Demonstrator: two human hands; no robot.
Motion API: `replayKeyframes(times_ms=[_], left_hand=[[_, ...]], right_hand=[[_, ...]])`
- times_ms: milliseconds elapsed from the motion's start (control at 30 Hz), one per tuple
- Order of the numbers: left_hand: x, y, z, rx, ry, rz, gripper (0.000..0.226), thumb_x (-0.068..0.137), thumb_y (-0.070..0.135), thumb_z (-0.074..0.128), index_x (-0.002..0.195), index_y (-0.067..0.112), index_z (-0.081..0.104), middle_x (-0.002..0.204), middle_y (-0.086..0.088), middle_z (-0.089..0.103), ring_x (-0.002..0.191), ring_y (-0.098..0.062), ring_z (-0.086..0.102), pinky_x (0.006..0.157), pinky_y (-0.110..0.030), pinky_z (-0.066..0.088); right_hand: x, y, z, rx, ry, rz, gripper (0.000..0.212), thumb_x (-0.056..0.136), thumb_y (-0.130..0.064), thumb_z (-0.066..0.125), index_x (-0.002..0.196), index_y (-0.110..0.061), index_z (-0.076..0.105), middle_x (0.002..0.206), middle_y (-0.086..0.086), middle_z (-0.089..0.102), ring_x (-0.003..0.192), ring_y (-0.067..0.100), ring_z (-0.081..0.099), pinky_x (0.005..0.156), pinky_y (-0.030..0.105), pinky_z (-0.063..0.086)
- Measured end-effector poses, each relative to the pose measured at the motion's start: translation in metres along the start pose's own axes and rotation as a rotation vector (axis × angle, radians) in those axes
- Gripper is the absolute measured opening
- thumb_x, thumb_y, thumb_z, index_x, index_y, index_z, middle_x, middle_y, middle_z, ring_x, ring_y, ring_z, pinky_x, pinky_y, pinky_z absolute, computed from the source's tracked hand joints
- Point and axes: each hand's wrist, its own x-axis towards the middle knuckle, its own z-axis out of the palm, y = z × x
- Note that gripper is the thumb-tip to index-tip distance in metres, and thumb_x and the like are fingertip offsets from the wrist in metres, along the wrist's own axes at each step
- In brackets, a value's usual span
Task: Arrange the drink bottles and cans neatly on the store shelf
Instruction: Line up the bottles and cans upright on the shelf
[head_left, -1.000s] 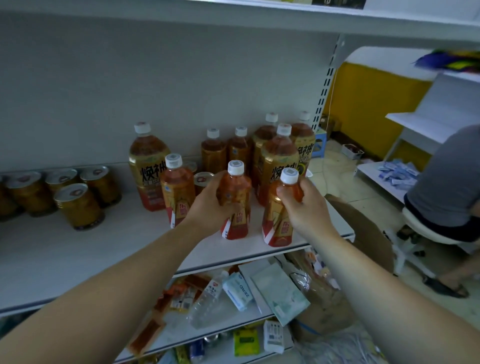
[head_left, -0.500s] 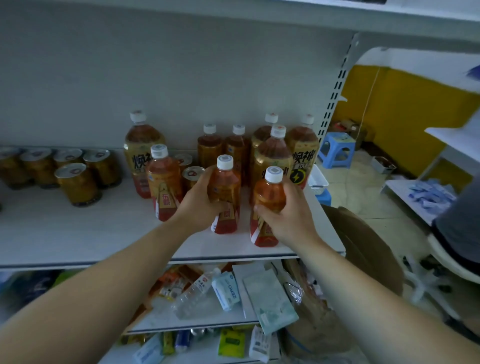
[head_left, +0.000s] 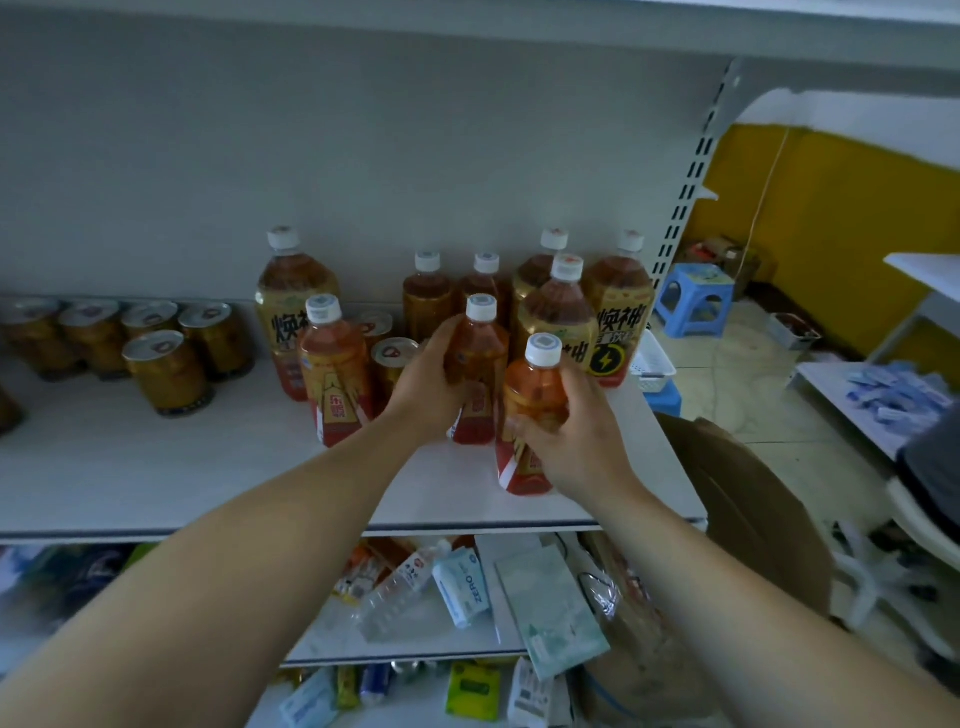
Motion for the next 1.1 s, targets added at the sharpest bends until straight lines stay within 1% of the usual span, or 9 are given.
replayKeyframes(times_ms=[100, 367, 500, 633, 733, 800, 933, 1000, 1100], left_hand=[[0.01, -0.003, 0.006, -0.02, 0.003, -0.008, 0.078, 0.086, 0.014, 0.066, 0.146, 0.039, 0.022, 0.129, 0.013, 0.051, 0.114, -0.007, 0.048, 0.094, -0.026, 0.043], [0.028, 0.001, 0.01, 0.001, -0.037, -0.028, 0.084, 0.09, 0.024, 0.06, 0.146, 0.048, 0.003, 0.148, 0.003, 0.04, 0.131, -0.023, 0.044, 0.105, -0.042, 0.041], [0.005, -0.005, 0.0, -0.009, -0.052, -0.014, 0.096, 0.086, 0.031, 0.066, 0.149, 0.041, -0.006, 0.151, 0.006, 0.036, 0.134, -0.018, 0.04, 0.106, -0.034, 0.037], [-0.048, -0.026, -0.021, 0.176, -0.075, 0.051, 0.073, 0.088, 0.036, 0.063, 0.149, 0.032, 0.023, 0.149, 0.003, 0.039, 0.133, -0.017, 0.041, 0.108, -0.033, 0.037], [-0.089, -0.052, -0.043, 0.383, 0.083, 0.141, 0.049, 0.087, 0.046, 0.06, 0.127, 0.017, 0.059, 0.123, -0.002, 0.061, 0.108, -0.022, 0.06, 0.089, -0.028, 0.047], [-0.102, -0.072, -0.06, 0.467, 0.175, 0.144, 0.055, 0.083, 0.057, 0.052, 0.112, 0.013, 0.066, 0.109, -0.006, 0.065, 0.1, -0.028, 0.06, 0.083, -0.033, 0.047], [-0.102, -0.104, -0.086, 0.735, 0.075, -0.206, 0.08, 0.082, 0.069, 0.046, 0.143, 0.019, 0.033, 0.149, -0.006, 0.033, 0.139, -0.027, 0.024, 0.112, -0.052, 0.018], [-0.1, -0.115, -0.088, 0.794, -0.074, -0.323, 0.093, 0.08, 0.078, 0.033, 0.152, 0.023, 0.01, 0.16, -0.001, 0.007, 0.147, -0.024, 0.002, 0.114, -0.059, 0.0], [-0.098, -0.126, -0.085, 0.829, -0.181, -0.379, 0.096, 0.079, 0.083, 0.02, 0.152, 0.025, -0.001, 0.161, 0.001, -0.008, 0.147, -0.025, -0.01, 0.113, -0.064, -0.004]], right_hand=[[-0.001, 0.0, 0.003, -0.015, 0.009, 0.015, 0.075, 0.081, -0.026, 0.076, 0.144, -0.022, 0.036, 0.139, 0.002, 0.04, 0.126, 0.017, 0.04, 0.101, 0.029, 0.034], [-0.005, 0.001, 0.004, 0.024, -0.01, 0.068, 0.078, 0.083, -0.026, 0.074, 0.147, -0.029, 0.028, 0.141, -0.001, 0.036, 0.127, 0.016, 0.038, 0.098, 0.026, 0.031], [-0.009, -0.001, 0.006, 0.034, -0.008, 0.099, 0.085, 0.078, -0.026, 0.078, 0.146, -0.033, 0.027, 0.14, -0.001, 0.04, 0.123, 0.017, 0.044, 0.097, 0.031, 0.036], [-0.015, -0.008, 0.012, 0.012, -0.006, 0.066, 0.083, 0.077, -0.023, 0.079, 0.143, -0.034, 0.03, 0.14, 0.0, 0.04, 0.124, 0.019, 0.045, 0.097, 0.031, 0.037], [-0.018, -0.017, 0.021, 0.01, -0.048, 0.034, 0.085, 0.078, -0.024, 0.078, 0.145, -0.034, 0.027, 0.141, -0.002, 0.037, 0.128, 0.019, 0.041, 0.103, 0.034, 0.035], [-0.019, -0.022, 0.028, -0.006, -0.07, 0.007, 0.086, 0.08, -0.024, 0.077, 0.148, -0.034, 0.024, 0.145, -0.003, 0.035, 0.13, 0.016, 0.038, 0.101, 0.029, 0.031], [-0.014, -0.027, 0.037, 0.004, -0.028, 0.009, 0.086, 0.082, -0.021, 0.075, 0.15, -0.03, 0.022, 0.149, -0.002, 0.034, 0.134, 0.014, 0.033, 0.107, 0.029, 0.028], [-0.01, -0.025, 0.042, 0.016, 0.032, 0.052, 0.086, 0.082, -0.021, 0.075, 0.151, -0.027, 0.023, 0.147, 0.003, 0.031, 0.134, 0.02, 0.034, 0.109, 0.032, 0.029], [-0.005, -0.025, 0.05, -0.017, 0.077, 0.075, 0.087, 0.082, -0.022, 0.075, 0.151, -0.026, 0.022, 0.14, 0.008, 0.026, 0.129, 0.026, 0.035, 0.1, 0.026, 0.026]])
